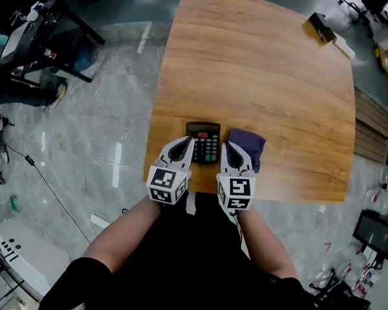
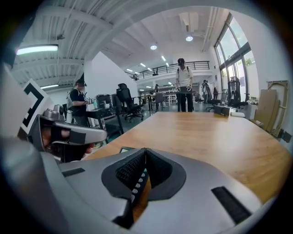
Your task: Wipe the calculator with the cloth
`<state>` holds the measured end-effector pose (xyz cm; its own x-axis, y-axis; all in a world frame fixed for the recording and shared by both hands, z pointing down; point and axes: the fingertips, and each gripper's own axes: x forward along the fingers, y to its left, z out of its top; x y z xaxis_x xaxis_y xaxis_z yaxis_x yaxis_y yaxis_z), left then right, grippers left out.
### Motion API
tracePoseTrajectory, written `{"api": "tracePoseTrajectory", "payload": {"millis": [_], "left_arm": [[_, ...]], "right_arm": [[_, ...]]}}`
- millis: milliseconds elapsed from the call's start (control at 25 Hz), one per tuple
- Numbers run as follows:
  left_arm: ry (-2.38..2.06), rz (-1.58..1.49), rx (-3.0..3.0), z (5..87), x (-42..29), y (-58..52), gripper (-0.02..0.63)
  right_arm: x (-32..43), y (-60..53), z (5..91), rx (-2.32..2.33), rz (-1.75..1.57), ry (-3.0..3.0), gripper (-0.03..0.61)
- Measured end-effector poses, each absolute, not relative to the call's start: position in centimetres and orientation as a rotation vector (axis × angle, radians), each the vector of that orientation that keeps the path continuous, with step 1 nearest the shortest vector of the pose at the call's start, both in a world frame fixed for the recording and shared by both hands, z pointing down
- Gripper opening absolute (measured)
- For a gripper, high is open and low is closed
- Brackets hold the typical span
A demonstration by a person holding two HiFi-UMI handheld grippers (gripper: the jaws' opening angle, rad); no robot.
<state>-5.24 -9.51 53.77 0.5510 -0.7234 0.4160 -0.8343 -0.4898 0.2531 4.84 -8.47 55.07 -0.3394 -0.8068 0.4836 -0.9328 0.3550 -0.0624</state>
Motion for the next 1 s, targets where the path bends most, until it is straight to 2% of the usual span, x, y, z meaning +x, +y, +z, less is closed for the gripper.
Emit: {"api": "tracePoseTrajectory", "payload": {"millis": [480,640,1000], "left_arm": [[-1.138,0.483,2.254,61.5,-6.6,-8.5,0.009],[-1.069,0.498,2.216,63.2,-6.7,-7.7,0.090],[-0.984,0.443,2.154,63.7,-7.0,-7.7,0.158]], "right_arm": [[3.2,-7.5,63.1,1.423,0.608,-2.120,0.015],[3.4,-7.2,64.7,1.403,0.626,-2.094,0.015],[3.5,-7.5,65.4,1.400,0.662,-2.055,0.015]]}}
